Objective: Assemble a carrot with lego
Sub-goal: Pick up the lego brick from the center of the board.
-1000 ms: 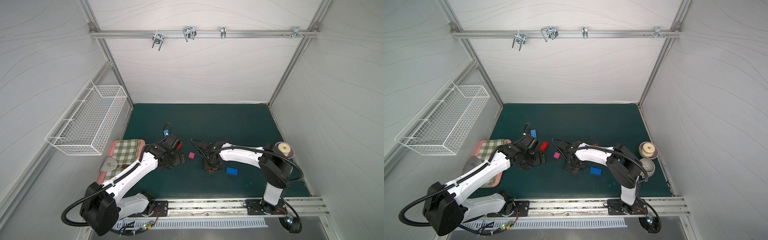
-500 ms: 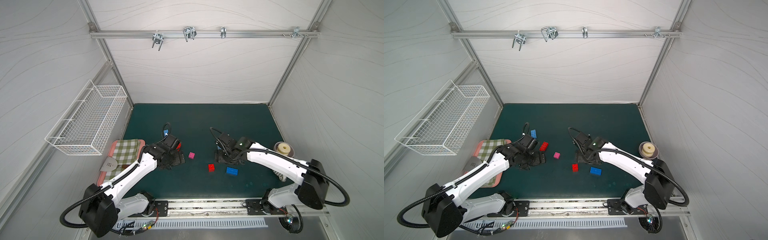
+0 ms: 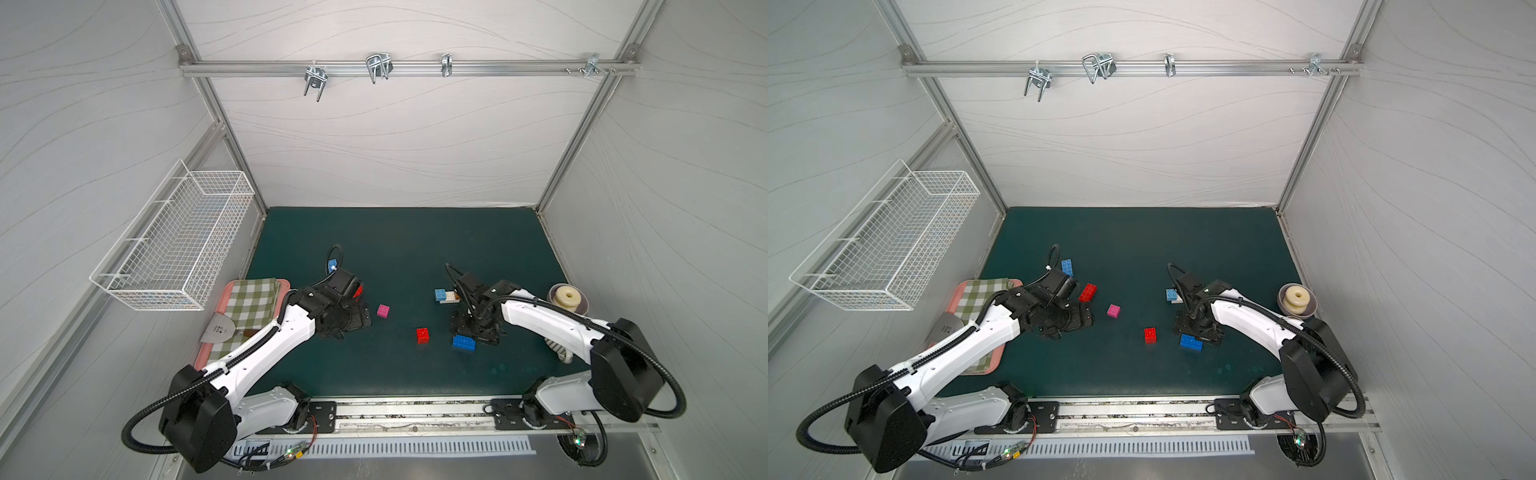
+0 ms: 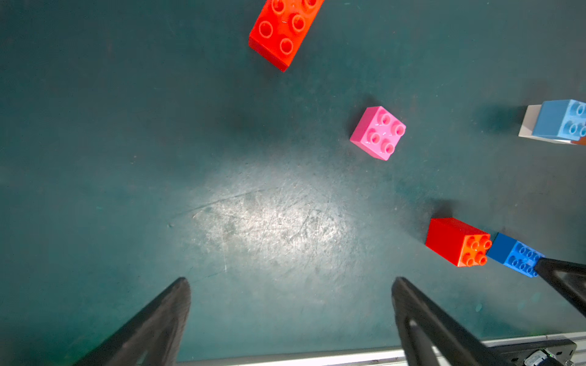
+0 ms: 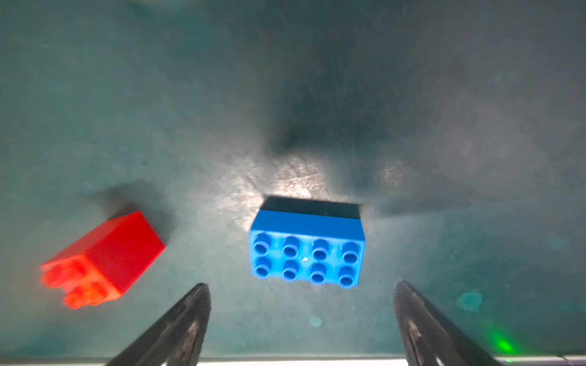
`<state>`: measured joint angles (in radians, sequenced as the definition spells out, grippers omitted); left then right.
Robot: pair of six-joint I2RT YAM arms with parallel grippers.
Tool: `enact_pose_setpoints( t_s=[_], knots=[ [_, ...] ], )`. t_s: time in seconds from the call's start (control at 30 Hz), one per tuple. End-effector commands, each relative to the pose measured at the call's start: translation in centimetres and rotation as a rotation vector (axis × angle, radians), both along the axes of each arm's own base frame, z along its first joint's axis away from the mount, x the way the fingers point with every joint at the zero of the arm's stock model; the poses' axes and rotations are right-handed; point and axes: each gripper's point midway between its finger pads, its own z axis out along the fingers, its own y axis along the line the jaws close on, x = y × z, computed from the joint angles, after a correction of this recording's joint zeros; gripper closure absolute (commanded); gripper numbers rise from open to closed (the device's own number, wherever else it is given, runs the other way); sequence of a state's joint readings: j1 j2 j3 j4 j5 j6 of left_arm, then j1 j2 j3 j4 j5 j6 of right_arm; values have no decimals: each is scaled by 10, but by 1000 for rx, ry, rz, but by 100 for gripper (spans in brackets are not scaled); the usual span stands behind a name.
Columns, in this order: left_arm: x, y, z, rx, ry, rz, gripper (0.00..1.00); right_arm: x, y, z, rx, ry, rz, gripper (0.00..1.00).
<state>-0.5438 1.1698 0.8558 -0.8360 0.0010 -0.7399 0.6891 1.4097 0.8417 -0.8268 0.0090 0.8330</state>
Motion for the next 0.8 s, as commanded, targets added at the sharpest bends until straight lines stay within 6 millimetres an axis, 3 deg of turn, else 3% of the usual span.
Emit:
enact_pose_setpoints(
  t_s=[0.0, 0.77],
  knots=[
    [4, -2, 0, -3, -10, 1, 1, -1, 3, -9, 12, 26, -19, 10],
    [5, -1, -1, -3, -12, 13, 1, 2, 1, -25, -27, 40, -1, 23]
  ],
)
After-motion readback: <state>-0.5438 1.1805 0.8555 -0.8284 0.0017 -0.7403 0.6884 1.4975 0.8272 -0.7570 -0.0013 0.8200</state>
